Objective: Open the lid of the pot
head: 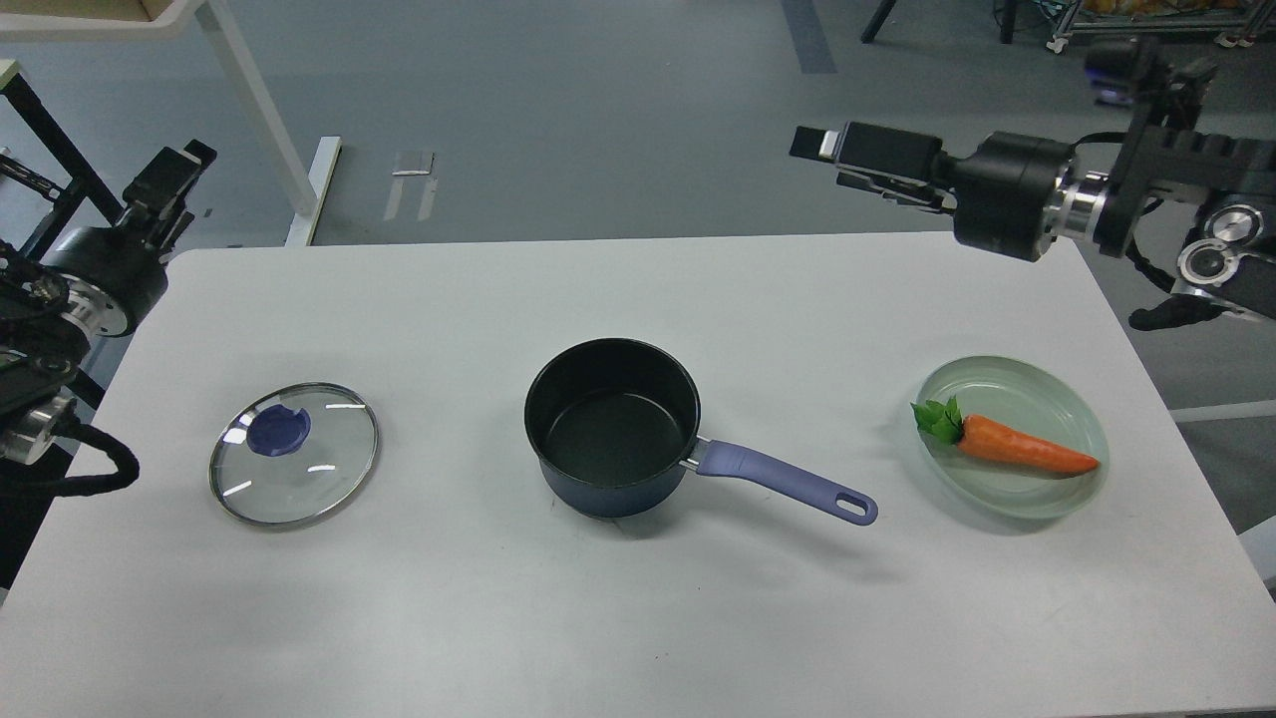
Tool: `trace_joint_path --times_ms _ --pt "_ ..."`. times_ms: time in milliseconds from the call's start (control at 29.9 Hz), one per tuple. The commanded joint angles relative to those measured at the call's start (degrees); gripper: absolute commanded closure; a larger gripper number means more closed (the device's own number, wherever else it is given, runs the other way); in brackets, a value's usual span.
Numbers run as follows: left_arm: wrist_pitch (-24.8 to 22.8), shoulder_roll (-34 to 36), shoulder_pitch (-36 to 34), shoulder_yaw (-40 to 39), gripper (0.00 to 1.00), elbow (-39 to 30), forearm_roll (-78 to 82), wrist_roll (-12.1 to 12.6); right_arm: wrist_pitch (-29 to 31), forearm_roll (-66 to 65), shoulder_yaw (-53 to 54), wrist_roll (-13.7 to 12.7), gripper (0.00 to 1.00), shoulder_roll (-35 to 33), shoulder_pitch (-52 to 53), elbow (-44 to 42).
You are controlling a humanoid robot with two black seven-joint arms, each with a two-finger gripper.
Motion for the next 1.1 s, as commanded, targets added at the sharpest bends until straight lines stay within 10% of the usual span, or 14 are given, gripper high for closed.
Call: trace_joint_path --times_ms 0,468,1071 --pt "-0.4 -3.9 -0.8 -1.8 0.01 3.0 -4.9 0.0 -0.2 10.2 5.9 0.0 0.01 -2.1 -5.2 -2.1" --pt "-8.1 -16.9 -0.8 -11.6 0.01 11.4 -25.7 0.0 0.0 54.0 8.0 0.1 0.01 0.1 -11.4 -14.9" --pt "-18.0 -17.2 2.3 -14.2 0.01 10.5 -40.8 0.0 0.8 66.4 37.4 0.6 0.01 27.5 -29.1 -32.2"
